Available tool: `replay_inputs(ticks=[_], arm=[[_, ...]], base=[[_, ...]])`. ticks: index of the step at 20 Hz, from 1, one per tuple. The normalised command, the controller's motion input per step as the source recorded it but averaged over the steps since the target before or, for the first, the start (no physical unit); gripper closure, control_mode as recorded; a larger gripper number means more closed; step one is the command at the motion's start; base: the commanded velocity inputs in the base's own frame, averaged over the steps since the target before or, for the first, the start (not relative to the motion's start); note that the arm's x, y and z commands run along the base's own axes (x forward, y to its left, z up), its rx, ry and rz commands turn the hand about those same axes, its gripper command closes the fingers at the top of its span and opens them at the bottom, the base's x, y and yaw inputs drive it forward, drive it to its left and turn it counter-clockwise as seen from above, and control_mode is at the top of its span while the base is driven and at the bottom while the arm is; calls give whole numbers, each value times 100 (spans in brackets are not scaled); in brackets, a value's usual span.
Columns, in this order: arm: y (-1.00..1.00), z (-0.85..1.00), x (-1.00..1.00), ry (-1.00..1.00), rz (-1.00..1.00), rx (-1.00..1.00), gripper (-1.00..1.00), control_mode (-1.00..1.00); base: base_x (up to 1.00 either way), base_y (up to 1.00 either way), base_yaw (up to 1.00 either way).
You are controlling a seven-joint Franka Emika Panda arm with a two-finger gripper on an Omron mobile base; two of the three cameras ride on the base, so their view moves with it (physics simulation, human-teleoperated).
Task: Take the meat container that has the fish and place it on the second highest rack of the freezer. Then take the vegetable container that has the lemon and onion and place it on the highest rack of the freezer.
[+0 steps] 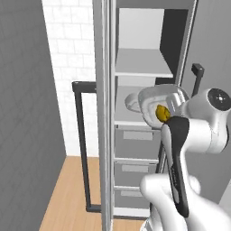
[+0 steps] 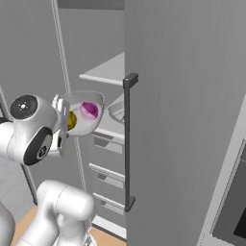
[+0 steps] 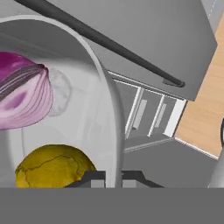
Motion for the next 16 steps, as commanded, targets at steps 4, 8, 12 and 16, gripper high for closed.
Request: replay_inputs(ticks=[4, 8, 12, 16], arm=[[4, 76, 45, -24, 0, 0, 100, -100], [0, 63, 63, -17, 0, 5, 100, -100], [-4, 42, 93, -7, -4, 5, 100, -100], [-4, 26, 96, -1, -12, 23, 100, -100]], base=[[0, 0, 0], [0, 0, 0], [0, 0, 0], [0, 0, 0]])
